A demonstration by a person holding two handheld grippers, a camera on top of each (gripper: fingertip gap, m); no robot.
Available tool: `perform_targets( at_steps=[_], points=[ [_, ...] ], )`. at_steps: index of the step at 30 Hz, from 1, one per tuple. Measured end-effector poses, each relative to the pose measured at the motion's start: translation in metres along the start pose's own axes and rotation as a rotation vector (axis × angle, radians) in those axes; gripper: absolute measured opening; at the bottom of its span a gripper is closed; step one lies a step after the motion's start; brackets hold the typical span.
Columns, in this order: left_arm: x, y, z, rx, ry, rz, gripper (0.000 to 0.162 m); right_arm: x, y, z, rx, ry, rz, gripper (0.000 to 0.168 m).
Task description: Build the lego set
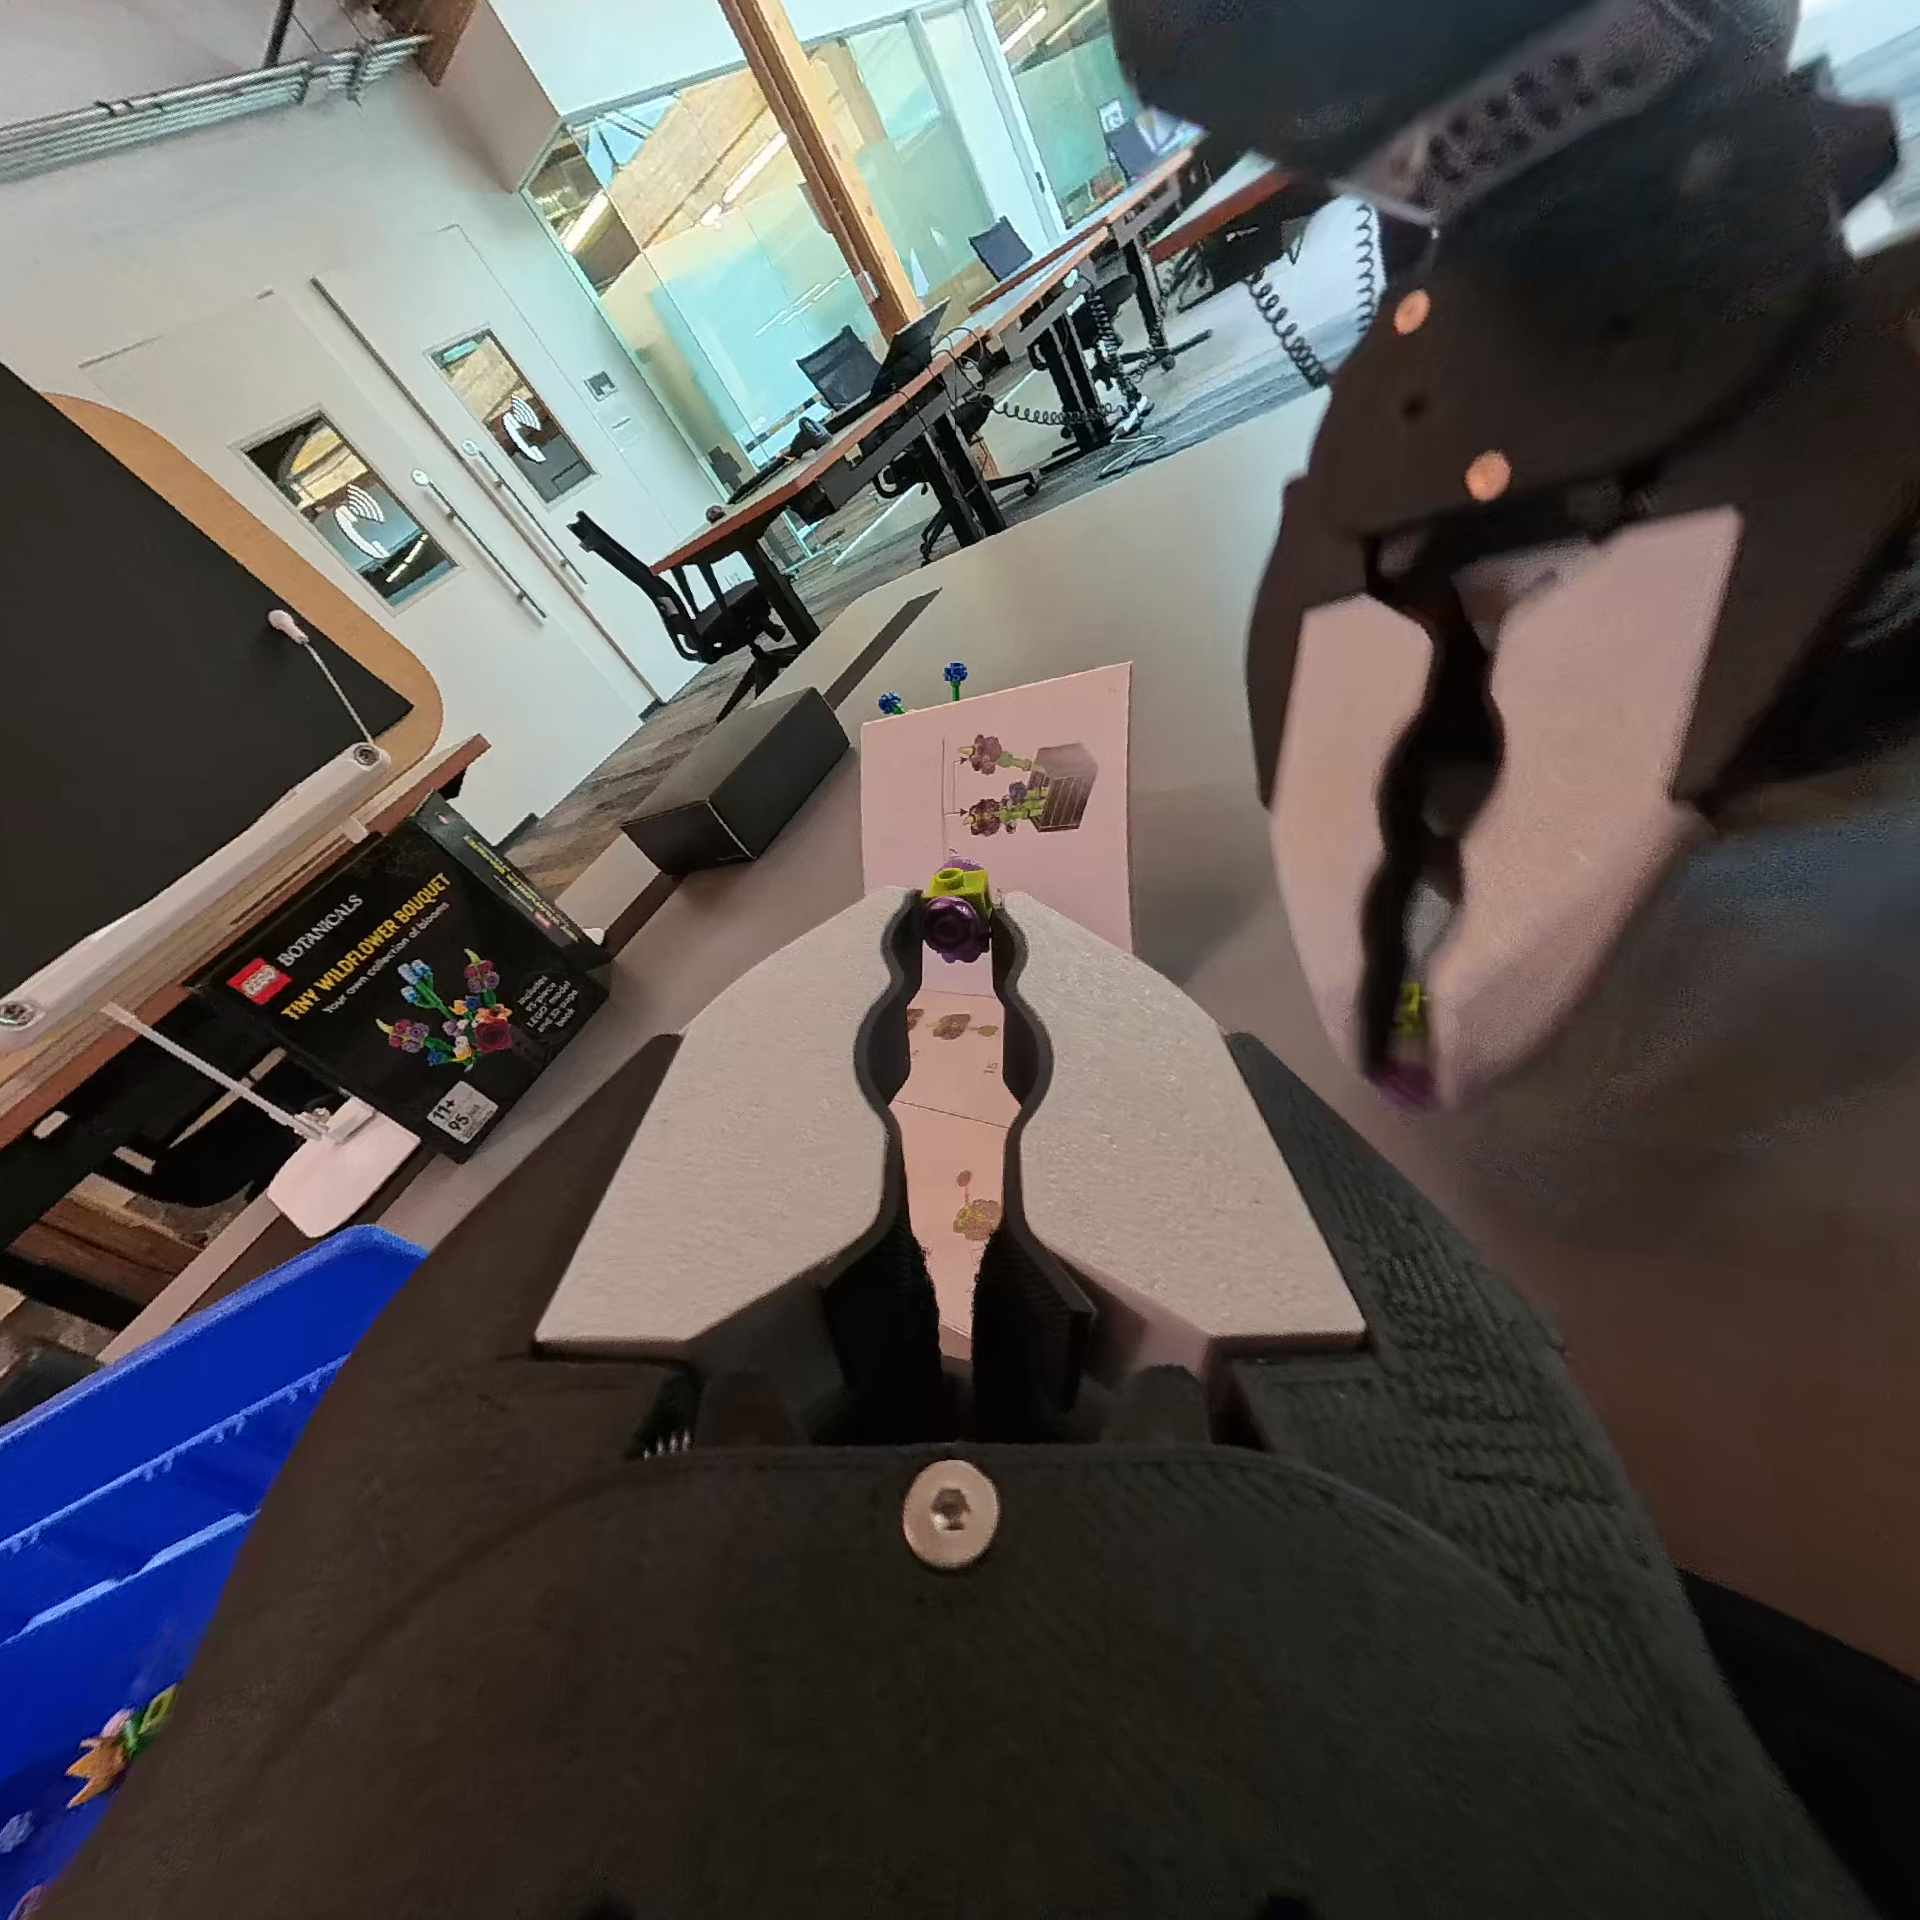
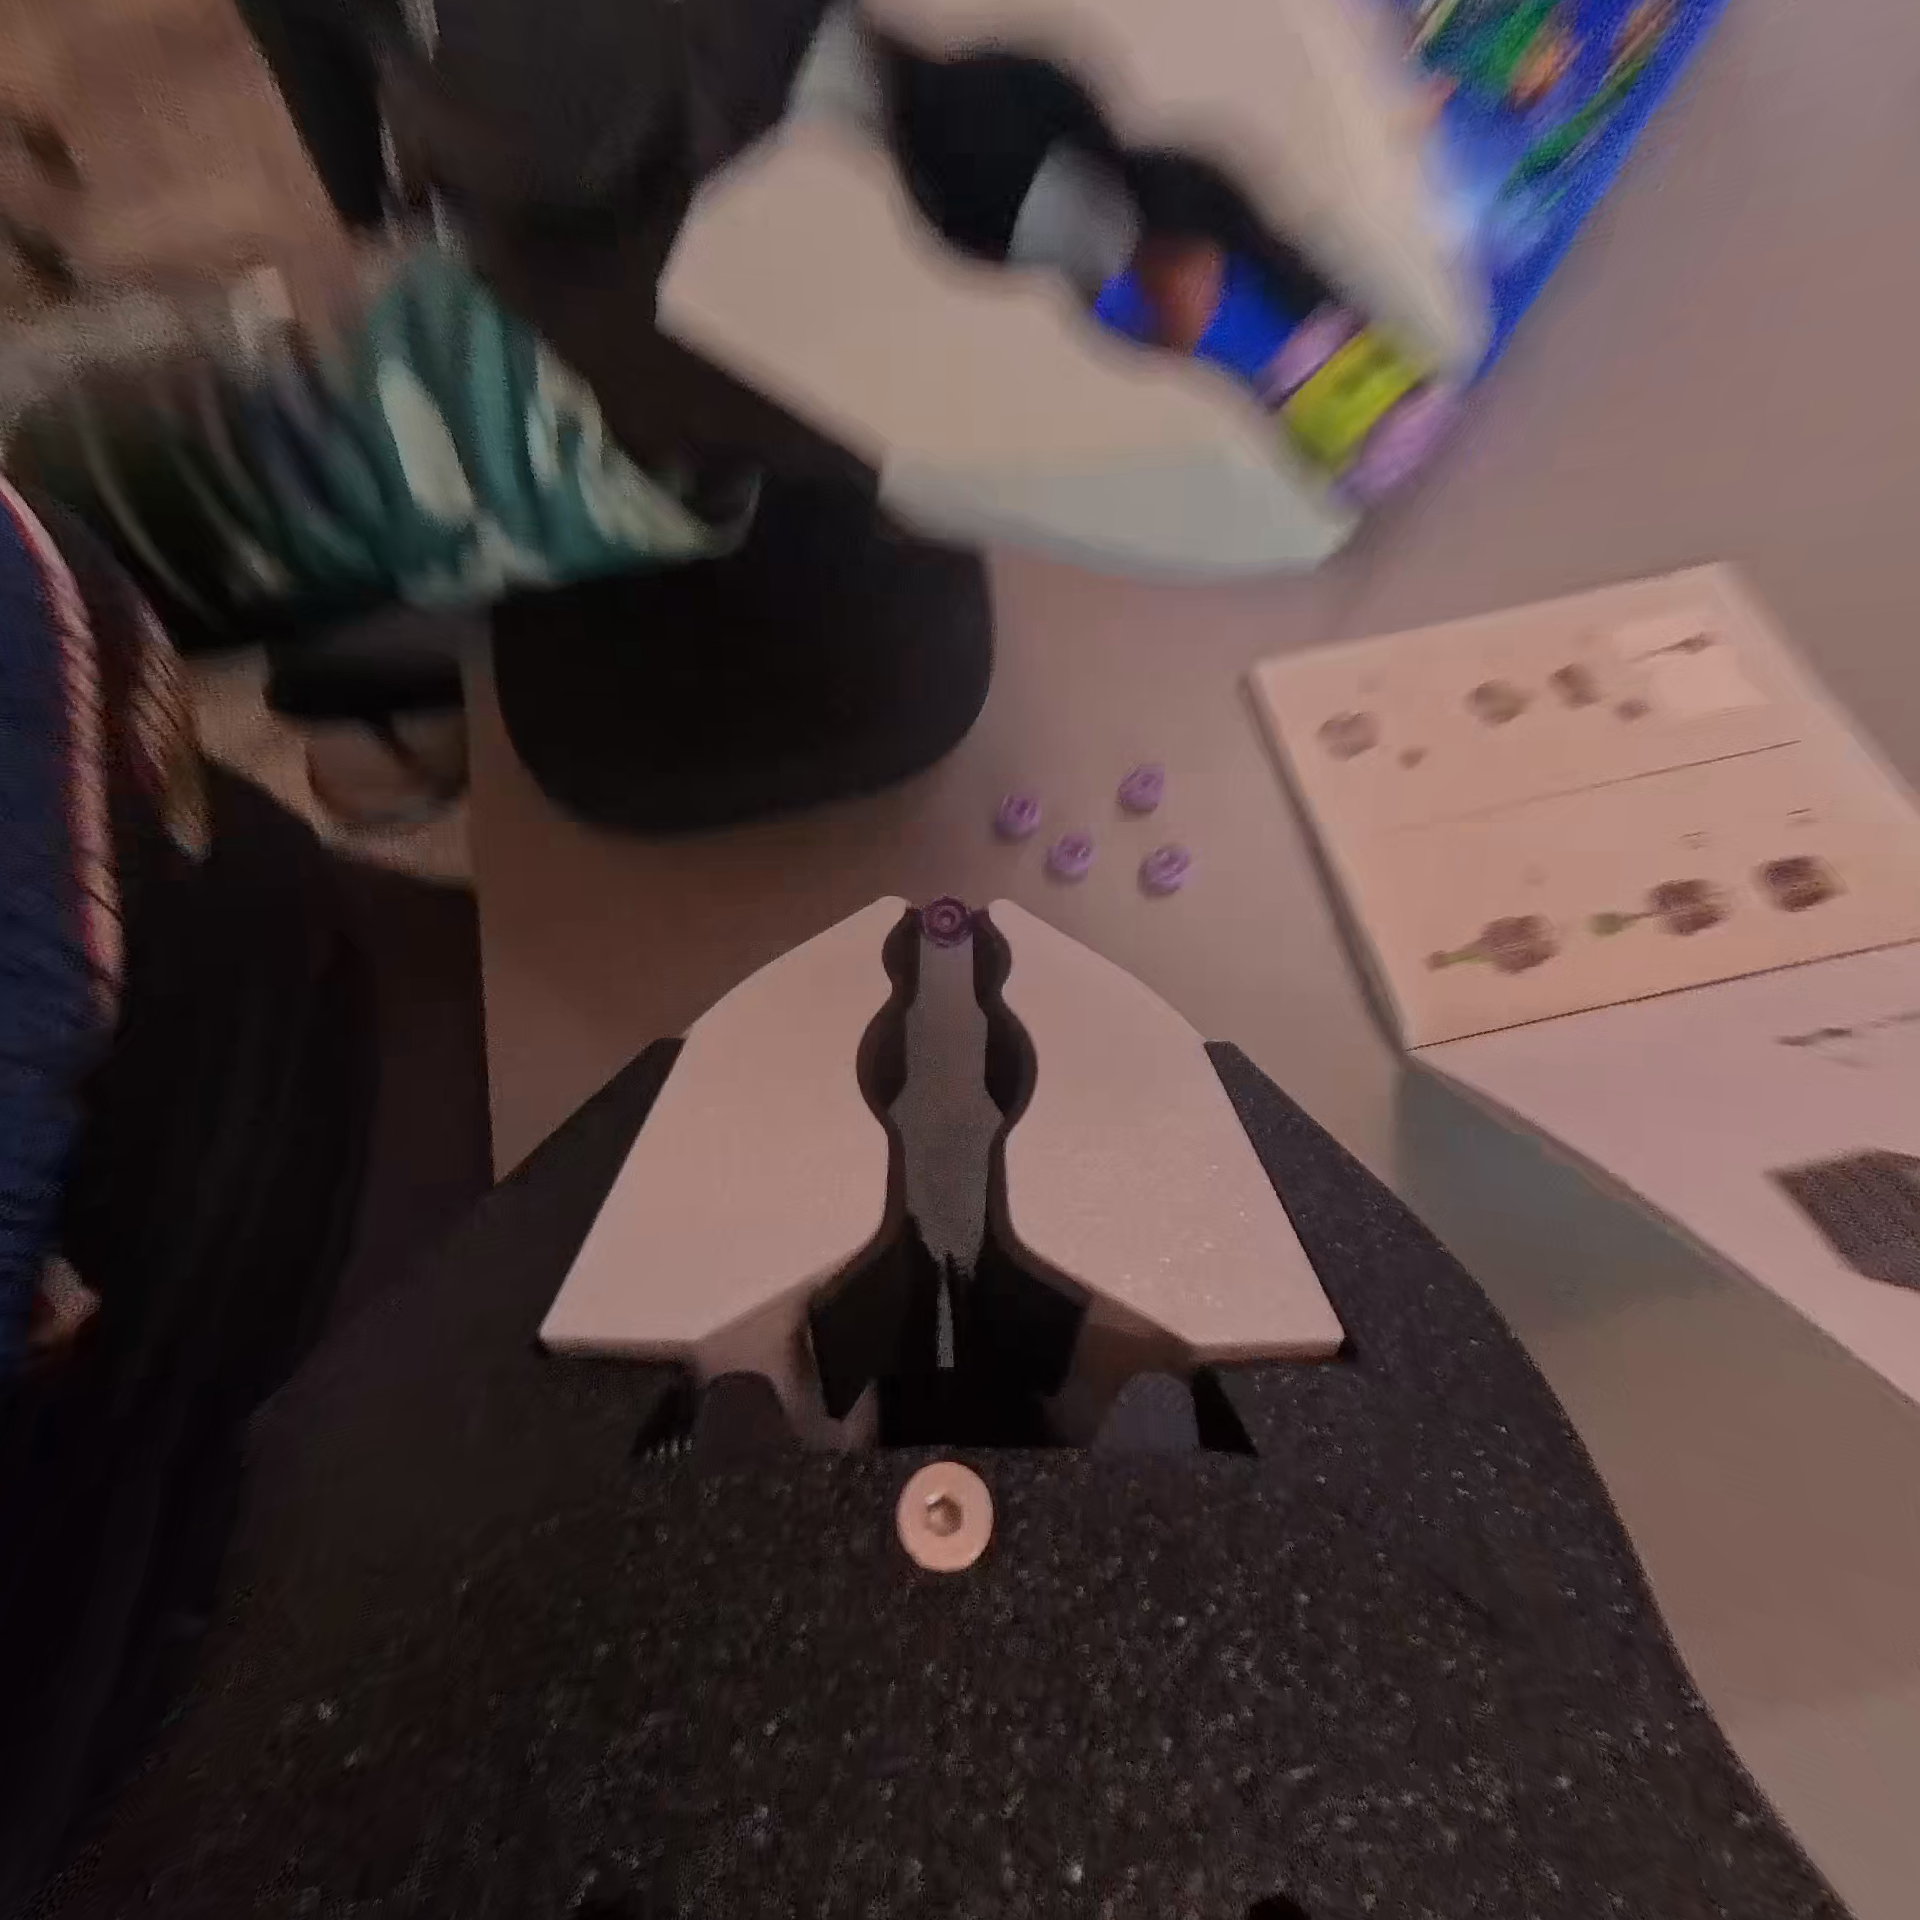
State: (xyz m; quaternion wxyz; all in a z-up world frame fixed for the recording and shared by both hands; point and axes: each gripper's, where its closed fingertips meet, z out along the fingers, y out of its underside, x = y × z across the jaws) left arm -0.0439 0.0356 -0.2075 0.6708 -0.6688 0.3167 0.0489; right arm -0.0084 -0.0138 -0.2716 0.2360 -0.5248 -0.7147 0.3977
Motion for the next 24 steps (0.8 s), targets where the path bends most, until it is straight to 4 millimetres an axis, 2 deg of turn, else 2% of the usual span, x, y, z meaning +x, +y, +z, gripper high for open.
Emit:
perform_targets(
  at_steps=[3,5,15,24],
  points=[
    [0.006,-0.002,0.001,0.002,0.028,-0.016,0.012,0.019,-0.046,-0.035,0.330,0.074,0.111,0.009],
    [0.009,-0.003,0.002,0.007,0.041,-0.013,0.012,0.030,-0.059,-0.049,0.431,0.141,0.150,0.009],
    [0.020,0.005,0.008,-0.068,0.038,0.120,0.012,0.035,-0.060,-0.036,0.403,0.312,0.044,0.009],
    [0.023,0.001,0.007,-0.055,0.034,0.166,0.011,0.036,-0.057,-0.033,0.361,0.343,0.001,0.009]
  ],
)
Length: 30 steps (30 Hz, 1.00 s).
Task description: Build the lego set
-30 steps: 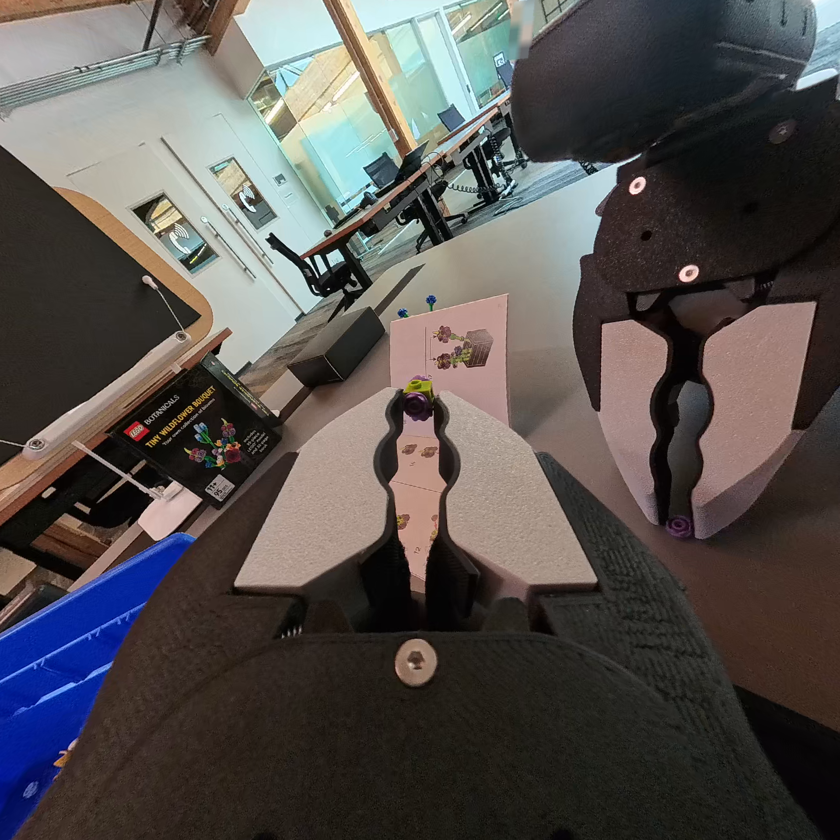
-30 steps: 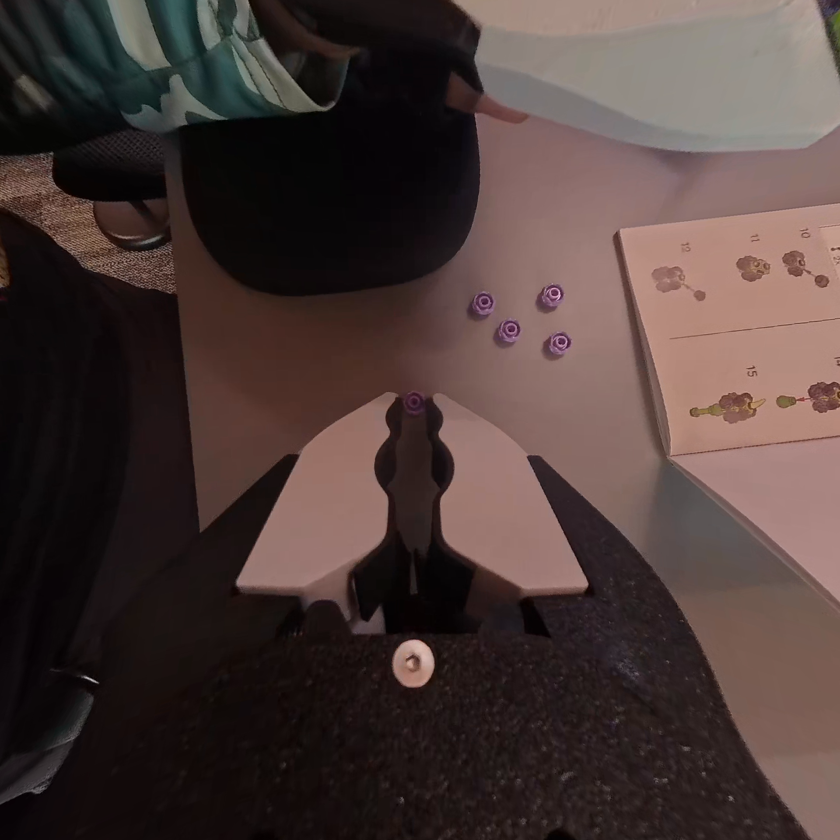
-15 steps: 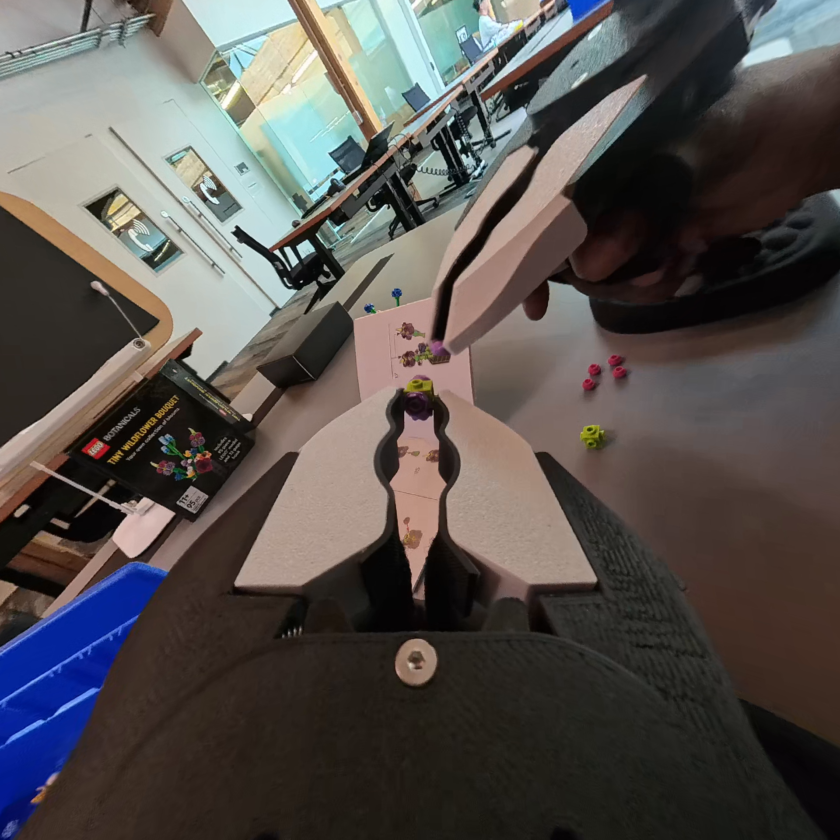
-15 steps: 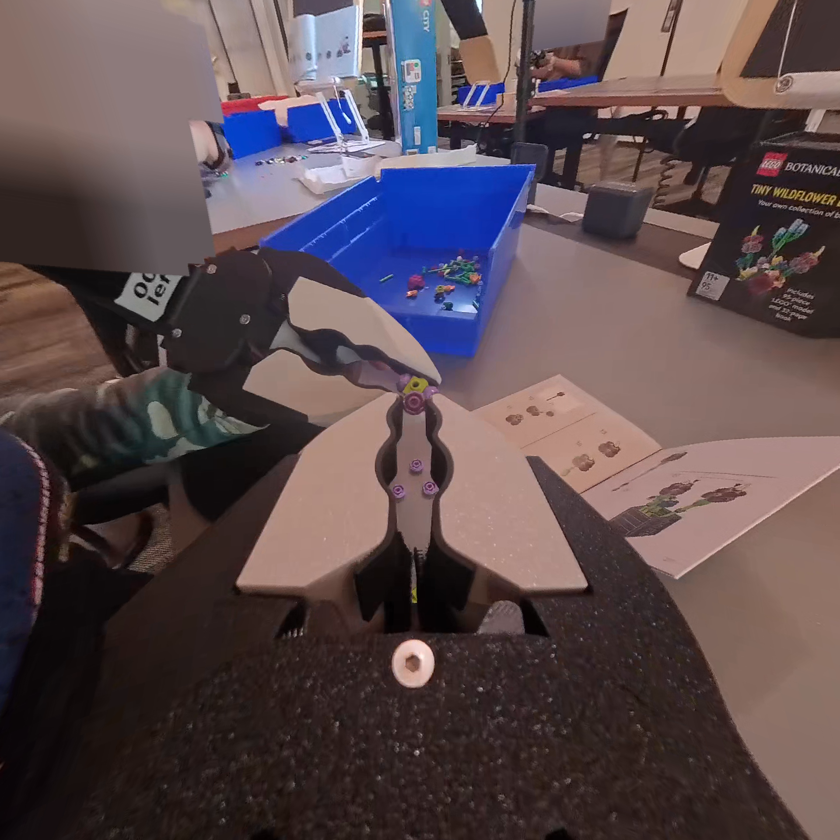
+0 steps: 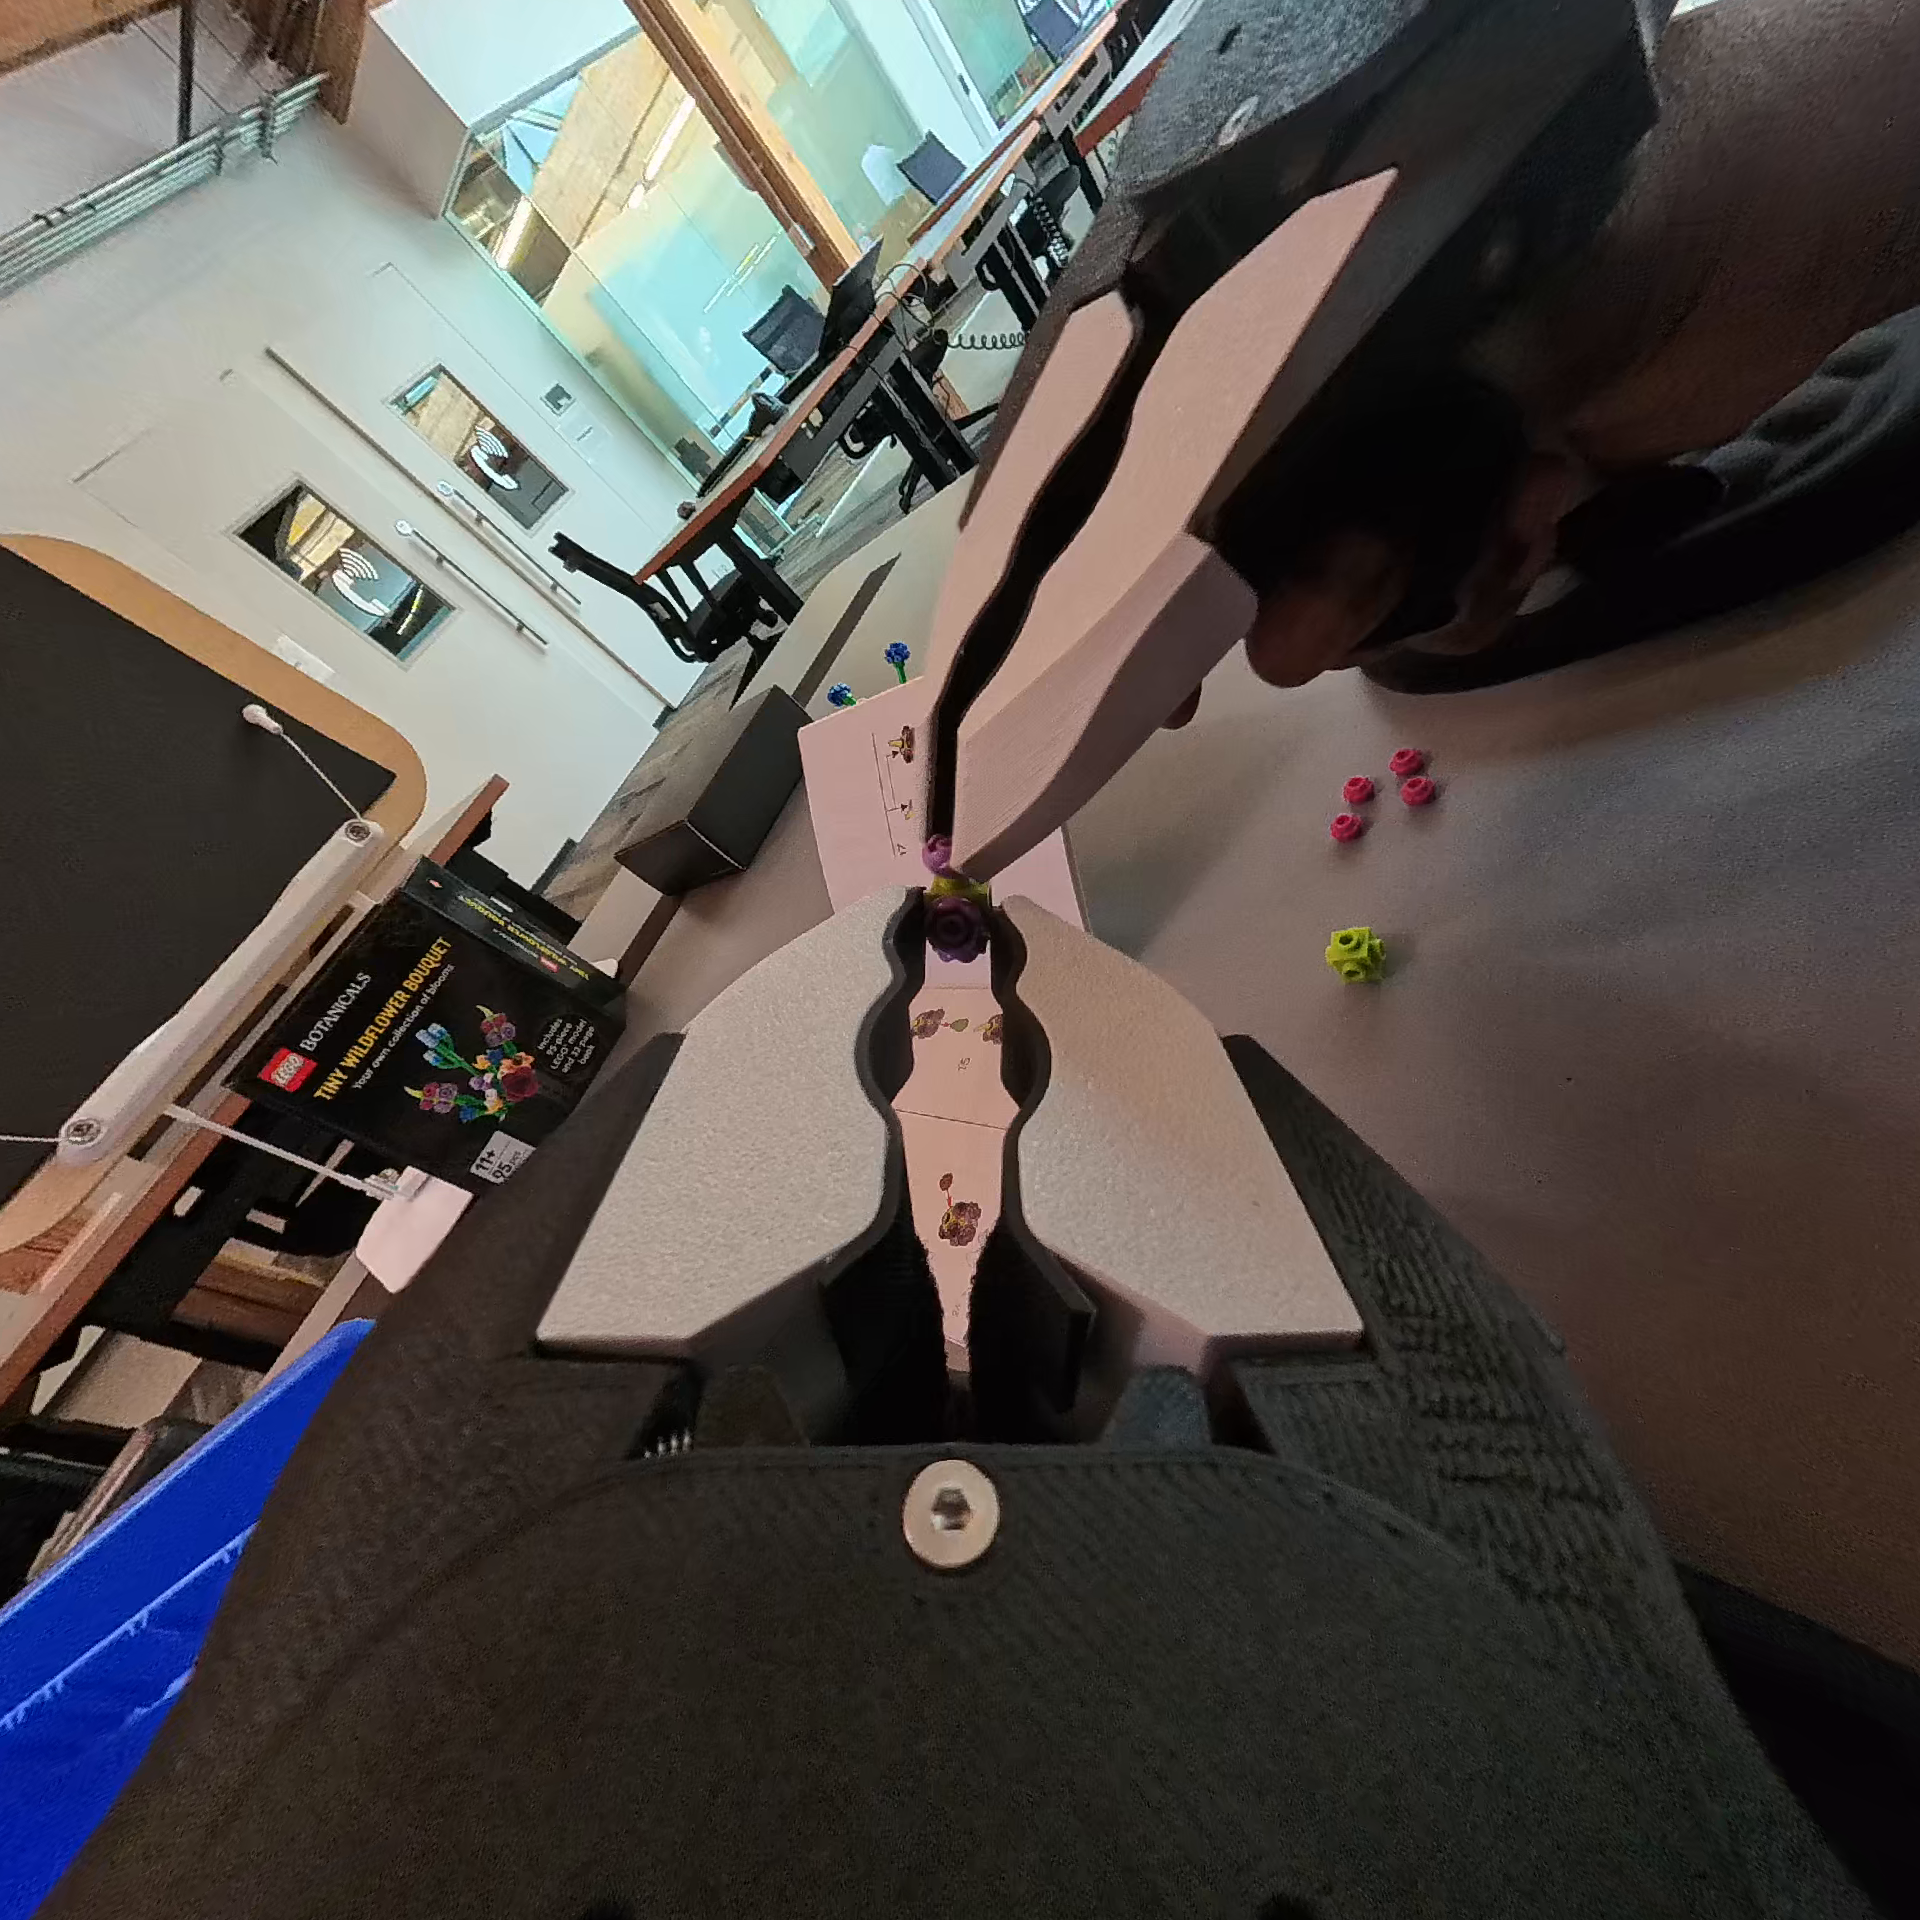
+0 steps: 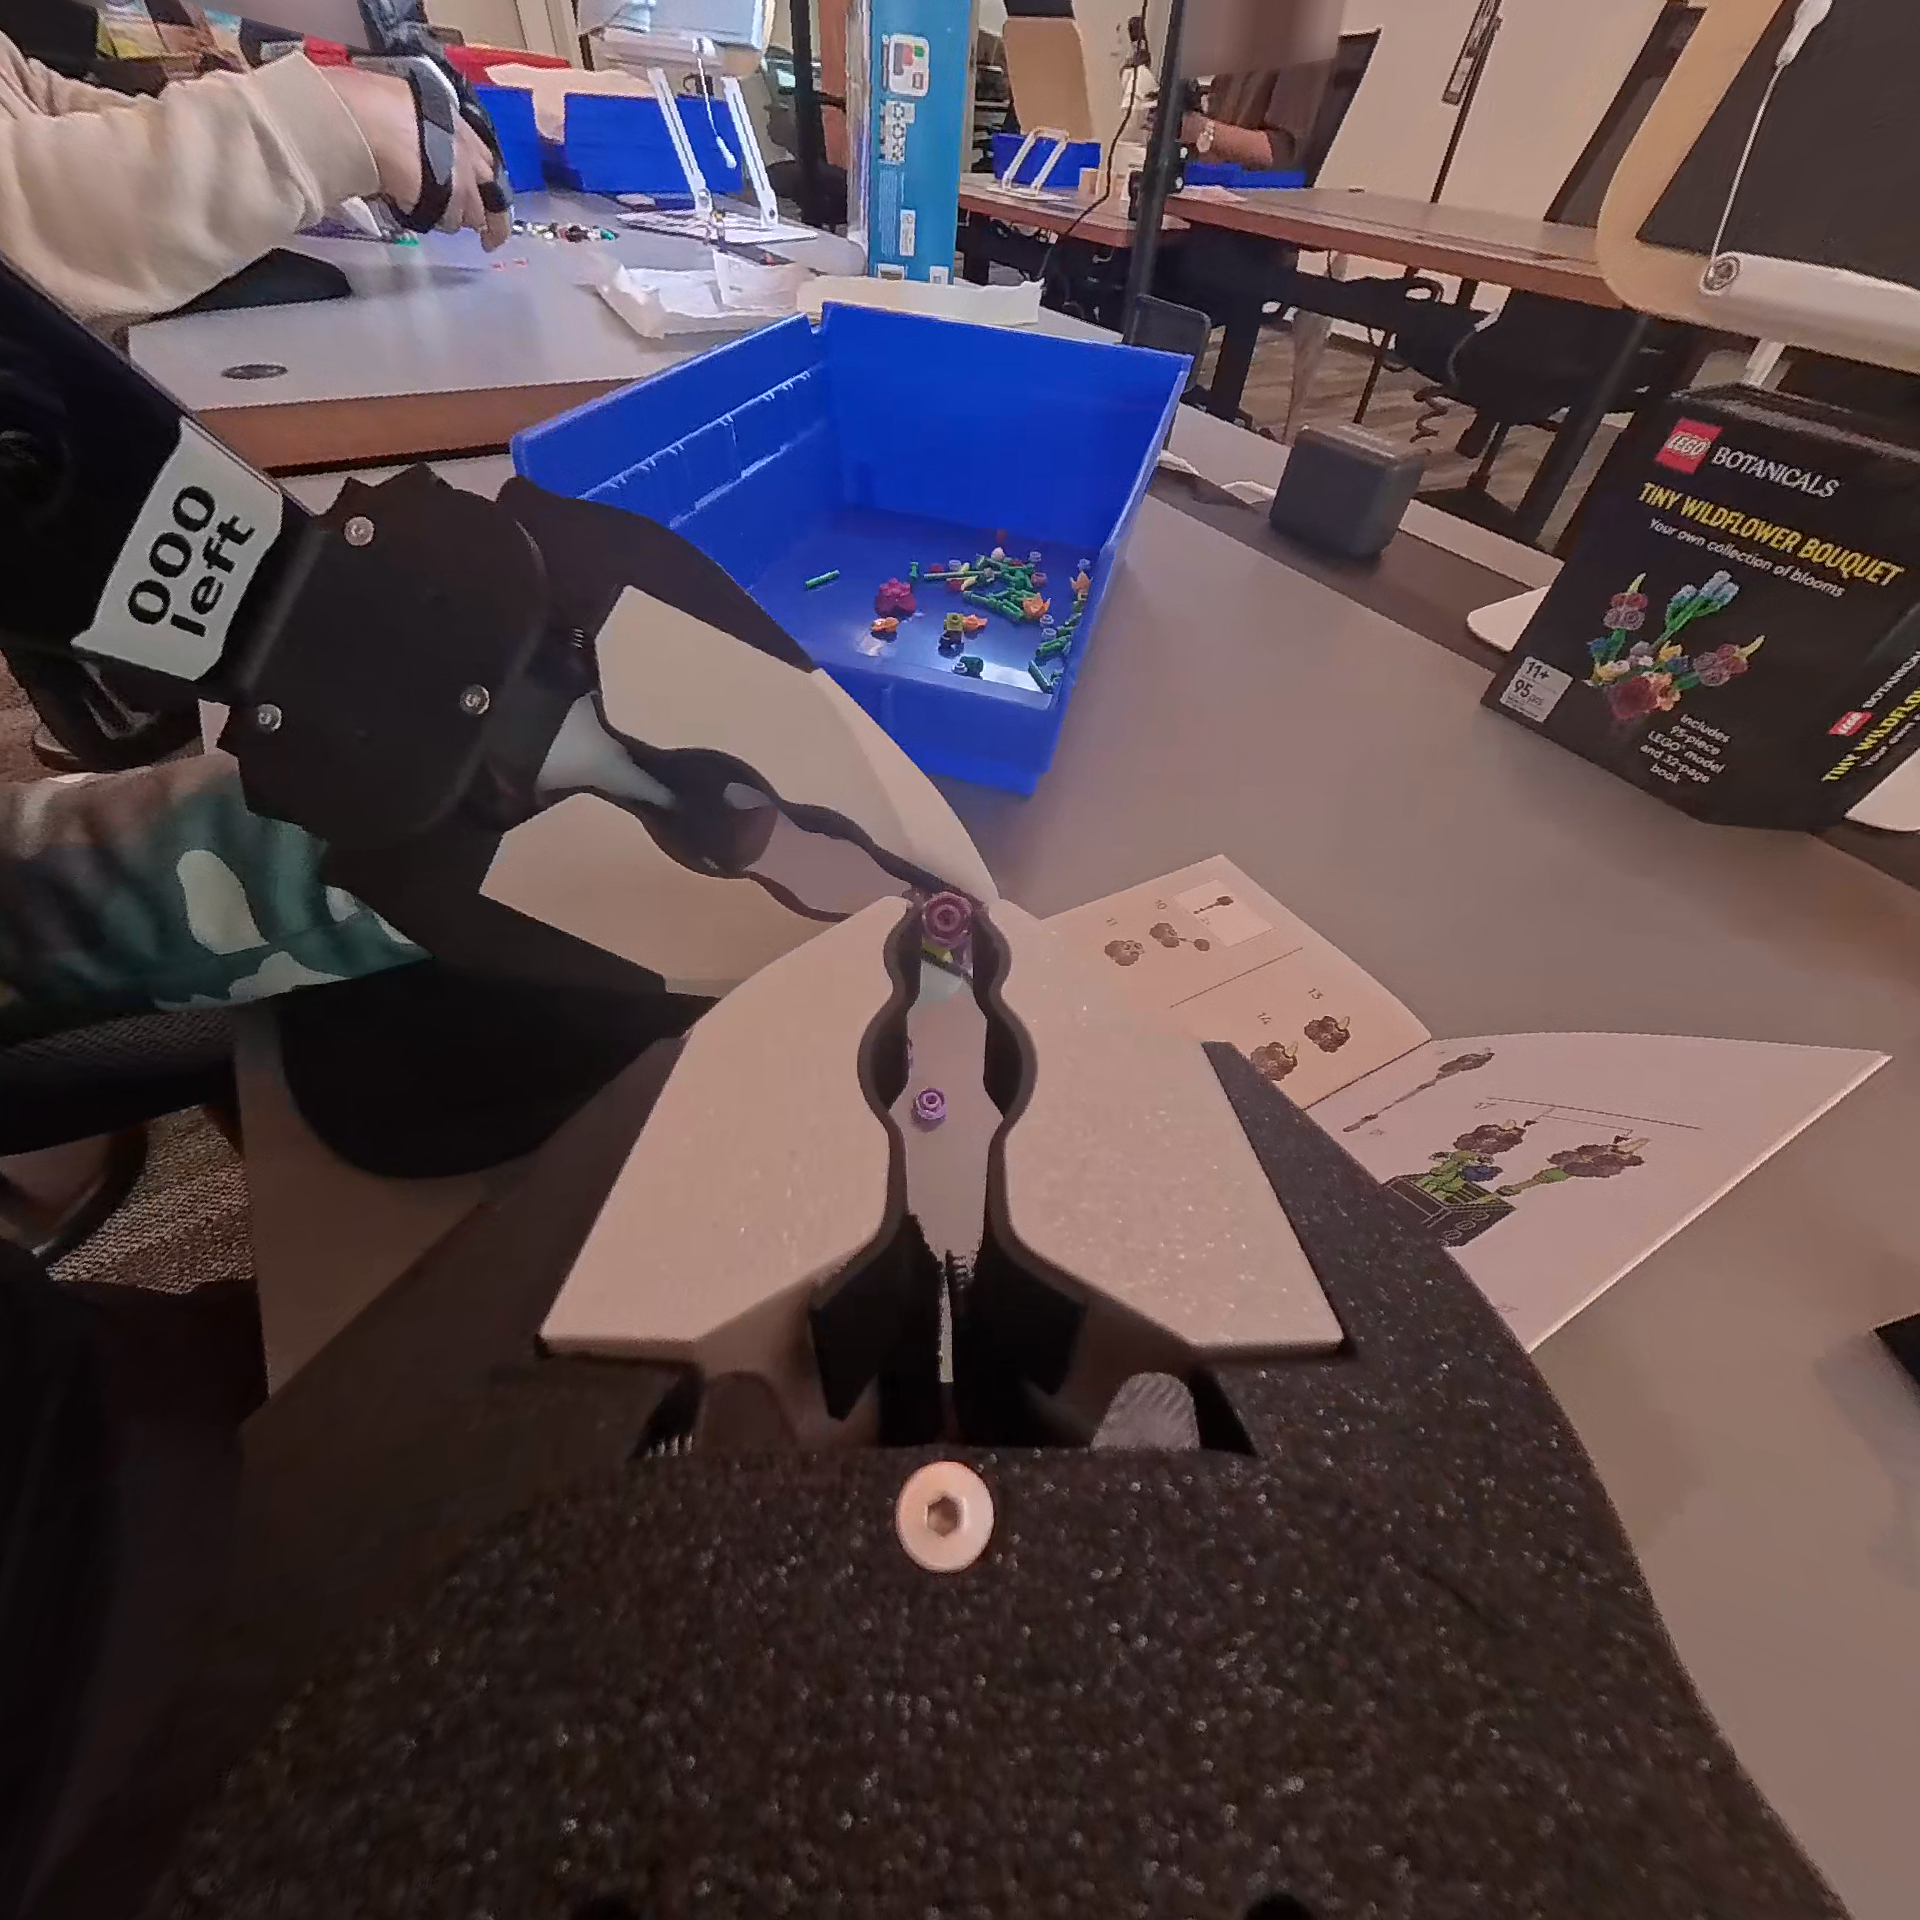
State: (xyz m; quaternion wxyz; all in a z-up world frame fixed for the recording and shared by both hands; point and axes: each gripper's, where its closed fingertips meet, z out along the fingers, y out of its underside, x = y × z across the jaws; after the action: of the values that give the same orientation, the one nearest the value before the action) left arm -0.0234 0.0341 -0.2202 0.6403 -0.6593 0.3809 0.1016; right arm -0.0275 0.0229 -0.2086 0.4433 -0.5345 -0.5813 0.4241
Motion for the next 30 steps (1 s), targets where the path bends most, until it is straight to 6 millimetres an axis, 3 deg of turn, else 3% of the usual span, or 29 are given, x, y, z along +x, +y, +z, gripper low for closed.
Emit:
perform_targets(
  at_steps=[19,24,30],
  points=[
    [0.005,-0.003,-0.001,0.003,0.024,0.037,0.010,-0.006,0.005,-0.002,0.003,-0.020,0.014,0.009],
    [0.013,0.001,0.001,-0.038,0.042,0.148,0.010,-0.007,0.016,-0.003,-0.071,-0.039,0.016,0.009],
    [0.011,-0.005,-0.001,0.006,0.053,0.064,0.009,-0.008,0.010,-0.003,-0.023,-0.029,-0.009,0.009]
  ],
)
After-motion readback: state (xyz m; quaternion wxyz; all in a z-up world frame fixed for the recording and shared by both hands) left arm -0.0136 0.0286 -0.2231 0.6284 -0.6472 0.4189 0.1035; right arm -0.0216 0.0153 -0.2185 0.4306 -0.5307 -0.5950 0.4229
